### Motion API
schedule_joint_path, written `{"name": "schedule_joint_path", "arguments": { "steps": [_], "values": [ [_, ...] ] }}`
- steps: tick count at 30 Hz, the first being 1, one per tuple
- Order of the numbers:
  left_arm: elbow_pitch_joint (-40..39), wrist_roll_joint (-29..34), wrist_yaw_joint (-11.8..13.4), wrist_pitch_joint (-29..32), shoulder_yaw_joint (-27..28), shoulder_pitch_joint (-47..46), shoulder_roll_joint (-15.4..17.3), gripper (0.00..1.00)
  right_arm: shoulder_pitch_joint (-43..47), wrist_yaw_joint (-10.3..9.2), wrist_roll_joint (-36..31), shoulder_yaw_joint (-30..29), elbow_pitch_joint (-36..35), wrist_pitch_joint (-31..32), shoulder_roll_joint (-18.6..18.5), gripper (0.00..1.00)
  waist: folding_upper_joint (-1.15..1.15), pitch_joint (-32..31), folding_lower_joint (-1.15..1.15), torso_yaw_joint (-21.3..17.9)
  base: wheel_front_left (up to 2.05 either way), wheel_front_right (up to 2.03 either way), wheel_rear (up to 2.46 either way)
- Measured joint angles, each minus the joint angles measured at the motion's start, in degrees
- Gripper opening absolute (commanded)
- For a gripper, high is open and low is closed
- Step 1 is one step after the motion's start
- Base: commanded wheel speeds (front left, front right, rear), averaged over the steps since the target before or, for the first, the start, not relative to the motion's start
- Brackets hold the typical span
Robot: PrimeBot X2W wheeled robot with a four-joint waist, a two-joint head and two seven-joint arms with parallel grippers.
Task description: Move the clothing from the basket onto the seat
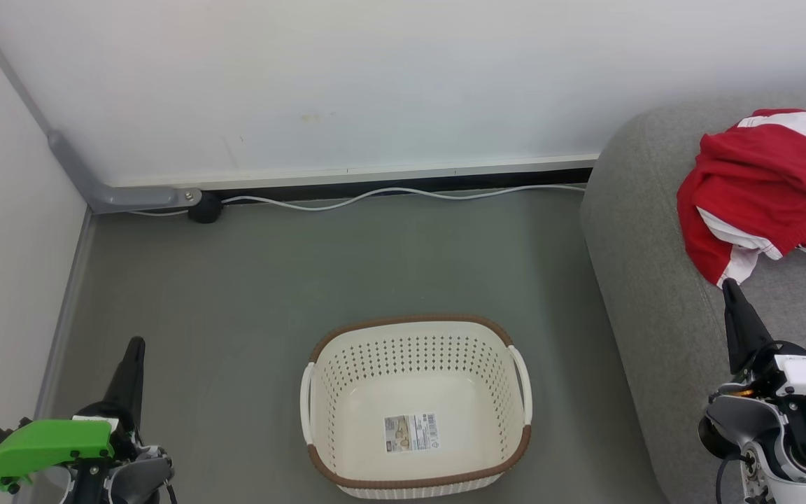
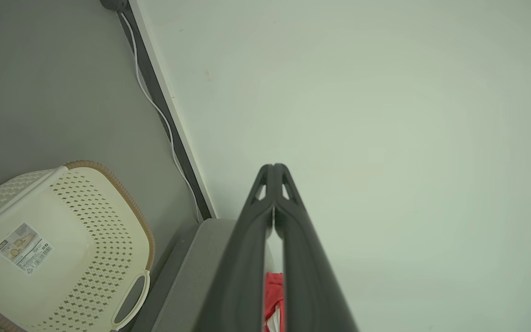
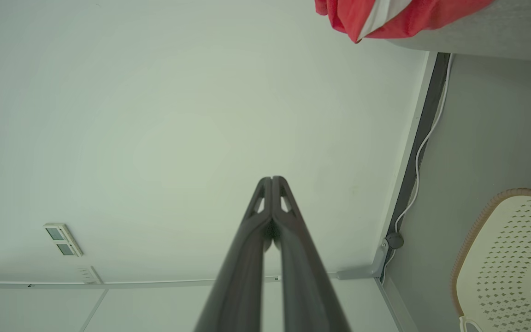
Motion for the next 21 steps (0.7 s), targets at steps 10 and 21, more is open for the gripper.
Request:
{"name": "schedule_joint_path", "arguments": {
  "steps": [10,21],
  "values": [
    [-0.02,0.0,0.0,0.0,0.01,0.0,0.0,0.0,0.0,0.02,0.0,0.0,-0.01,0.0,0.0,0.0,0.0,0.0,0.0,0.0,0.0,0.0,0.0],
    [-0.03,0.0,0.0,0.0,0.01,0.0,0.0,0.0,0.0,0.02,0.01,0.0,-0.01,0.0,0.0,0.0,0.0,0.0,0.0,0.0,0.0,0.0,0.0]
  ]
}}
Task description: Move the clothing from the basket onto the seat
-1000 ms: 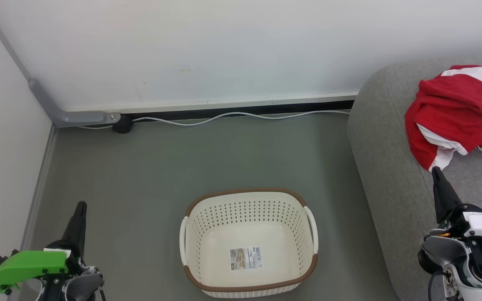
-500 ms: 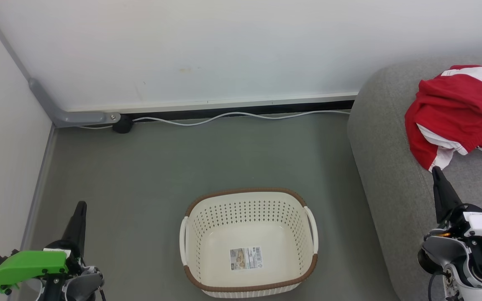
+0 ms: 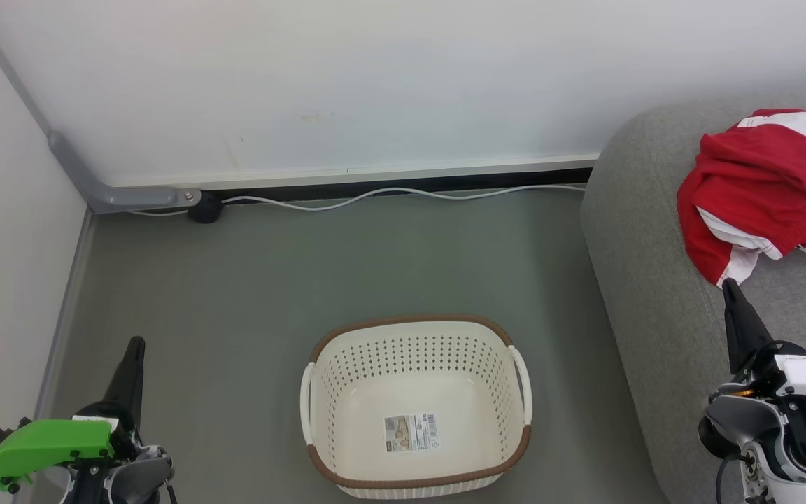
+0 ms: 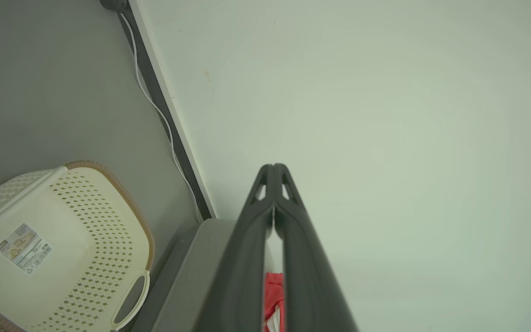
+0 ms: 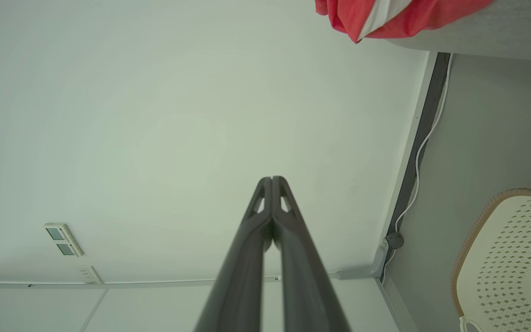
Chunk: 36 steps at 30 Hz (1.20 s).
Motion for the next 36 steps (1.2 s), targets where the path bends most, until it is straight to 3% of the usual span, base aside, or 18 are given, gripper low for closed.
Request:
{"name": "schedule_joint_path", "arguments": {
  "steps": [36],
  "values": [
    [-0.03,0.0,0.0,0.0,0.01,0.0,0.0,0.0,0.0,0.01,0.0,0.01,-0.01,0.0,0.0,0.0,0.0,0.0,0.0,0.0,0.0,0.0,0.0]
  ]
}}
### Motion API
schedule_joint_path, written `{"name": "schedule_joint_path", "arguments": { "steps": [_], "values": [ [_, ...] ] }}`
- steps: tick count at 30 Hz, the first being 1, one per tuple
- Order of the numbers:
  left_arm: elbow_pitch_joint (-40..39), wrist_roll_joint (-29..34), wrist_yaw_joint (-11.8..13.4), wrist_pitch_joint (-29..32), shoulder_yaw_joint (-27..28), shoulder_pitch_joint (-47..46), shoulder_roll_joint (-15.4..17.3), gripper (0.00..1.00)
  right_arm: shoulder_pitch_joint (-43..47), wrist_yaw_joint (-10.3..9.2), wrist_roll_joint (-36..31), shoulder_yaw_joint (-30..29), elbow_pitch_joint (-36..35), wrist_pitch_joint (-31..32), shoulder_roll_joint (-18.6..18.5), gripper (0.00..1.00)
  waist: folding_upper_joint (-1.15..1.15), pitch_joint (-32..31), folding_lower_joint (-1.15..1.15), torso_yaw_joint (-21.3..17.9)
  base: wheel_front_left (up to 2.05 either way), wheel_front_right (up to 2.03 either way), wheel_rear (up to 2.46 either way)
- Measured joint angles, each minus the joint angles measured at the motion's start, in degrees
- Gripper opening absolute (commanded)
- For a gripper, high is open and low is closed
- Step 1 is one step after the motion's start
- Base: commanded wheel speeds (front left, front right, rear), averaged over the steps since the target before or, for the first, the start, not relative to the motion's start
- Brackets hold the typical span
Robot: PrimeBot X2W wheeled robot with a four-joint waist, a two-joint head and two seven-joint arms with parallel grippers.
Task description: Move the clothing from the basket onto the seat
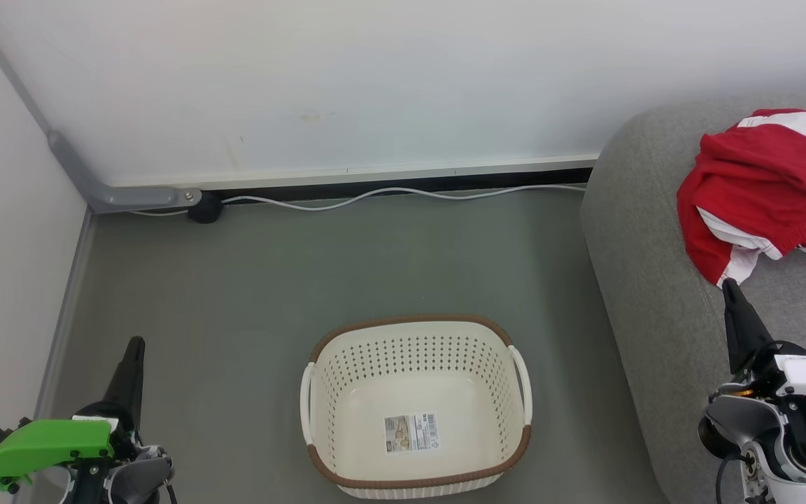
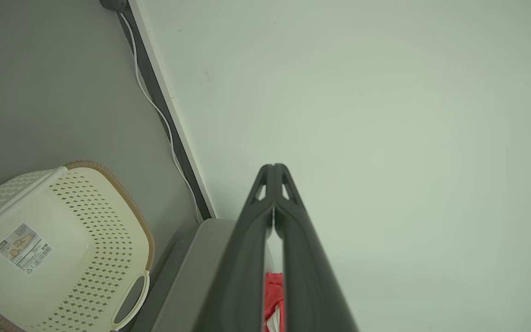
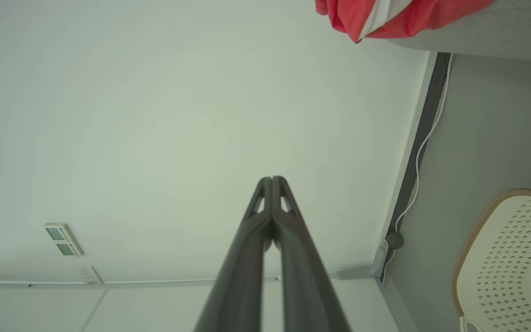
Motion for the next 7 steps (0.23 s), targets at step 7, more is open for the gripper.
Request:
{"name": "schedule_joint_path", "arguments": {
  "steps": [7],
  "values": [
    [-0.01,0.0,0.0,0.0,0.0,0.0,0.0,0.0,0.0,0.0,0.0,0.0,-0.01,0.0,0.0,0.0,0.0,0.0,0.0,0.0,0.0,0.0,0.0]
  ]
}}
